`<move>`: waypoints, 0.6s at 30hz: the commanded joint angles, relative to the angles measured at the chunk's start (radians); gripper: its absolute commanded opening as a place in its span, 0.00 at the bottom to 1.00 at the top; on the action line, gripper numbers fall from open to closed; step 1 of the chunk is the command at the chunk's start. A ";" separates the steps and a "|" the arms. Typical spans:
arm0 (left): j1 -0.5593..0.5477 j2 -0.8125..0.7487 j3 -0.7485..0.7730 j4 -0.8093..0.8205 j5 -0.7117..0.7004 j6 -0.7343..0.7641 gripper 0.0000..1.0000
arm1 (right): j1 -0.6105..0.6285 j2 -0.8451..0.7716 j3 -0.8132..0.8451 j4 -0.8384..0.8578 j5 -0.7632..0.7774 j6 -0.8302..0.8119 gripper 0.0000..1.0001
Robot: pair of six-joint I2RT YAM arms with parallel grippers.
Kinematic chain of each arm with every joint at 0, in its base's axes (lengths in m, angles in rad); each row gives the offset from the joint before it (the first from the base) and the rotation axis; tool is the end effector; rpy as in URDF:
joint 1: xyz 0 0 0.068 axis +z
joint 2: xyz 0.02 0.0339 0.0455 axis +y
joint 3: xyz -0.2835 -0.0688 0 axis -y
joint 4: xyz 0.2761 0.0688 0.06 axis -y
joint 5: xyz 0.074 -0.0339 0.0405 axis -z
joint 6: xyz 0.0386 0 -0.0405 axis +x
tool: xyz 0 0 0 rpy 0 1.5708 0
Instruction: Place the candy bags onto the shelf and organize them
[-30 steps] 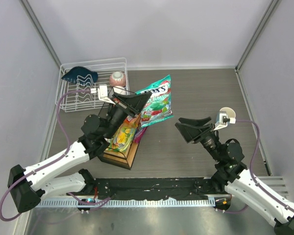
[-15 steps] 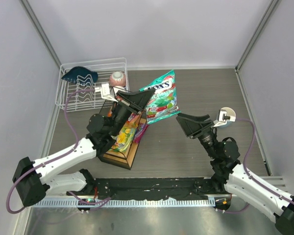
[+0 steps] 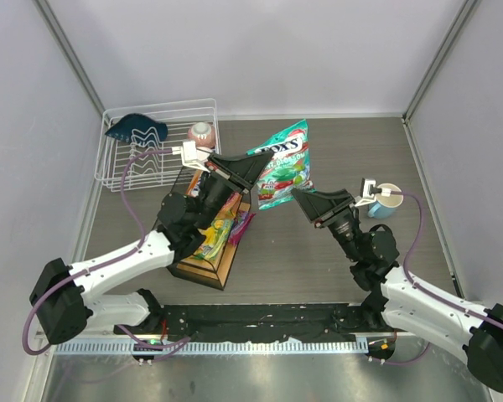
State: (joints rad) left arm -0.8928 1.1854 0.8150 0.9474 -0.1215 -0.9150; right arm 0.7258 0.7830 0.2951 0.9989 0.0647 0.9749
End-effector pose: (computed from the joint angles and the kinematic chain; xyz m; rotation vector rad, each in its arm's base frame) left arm 0.1834 -0.2203 0.3935 -0.1379 1.1175 -1.5792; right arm 0.1432 0.1237 0.2921 0.2113 1.1630 1.4890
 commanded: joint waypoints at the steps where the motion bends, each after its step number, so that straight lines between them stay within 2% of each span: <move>1: -0.003 -0.010 0.039 0.132 0.006 -0.015 0.00 | 0.004 -0.016 0.047 0.073 0.015 -0.005 0.48; 5: -0.001 -0.021 0.015 0.140 0.006 -0.015 0.00 | 0.004 -0.039 0.048 0.034 0.029 -0.010 0.16; 6: -0.001 -0.023 0.010 0.140 0.008 -0.016 0.00 | 0.004 -0.050 0.052 0.021 0.026 -0.016 0.12; 7: -0.003 -0.026 0.004 0.140 0.010 -0.018 0.00 | 0.006 -0.053 0.055 0.009 0.024 -0.022 0.01; 10: -0.003 -0.036 -0.017 0.143 0.011 -0.018 0.07 | 0.006 -0.082 0.070 -0.038 0.006 -0.050 0.01; 11: -0.001 -0.040 -0.022 0.143 0.014 -0.010 0.19 | 0.006 -0.094 0.081 -0.077 0.004 -0.057 0.01; 13: -0.003 -0.056 -0.034 0.110 0.026 0.001 0.31 | 0.006 -0.131 0.098 -0.133 -0.002 -0.082 0.01; 14: -0.001 -0.062 -0.033 0.088 0.032 0.019 0.46 | 0.006 -0.143 0.122 -0.201 -0.005 -0.091 0.01; 17: -0.001 -0.086 -0.031 0.021 0.060 0.042 0.59 | 0.004 -0.180 0.177 -0.336 -0.029 -0.126 0.01; 18: 0.000 -0.090 -0.031 0.010 0.068 0.056 0.60 | 0.006 -0.185 0.191 -0.365 -0.032 -0.131 0.01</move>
State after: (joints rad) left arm -0.8909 1.1416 0.7826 0.9749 -0.1047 -0.9096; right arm 0.7303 0.6426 0.3729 0.7639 0.0475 0.9081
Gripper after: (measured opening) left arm 0.565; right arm 0.044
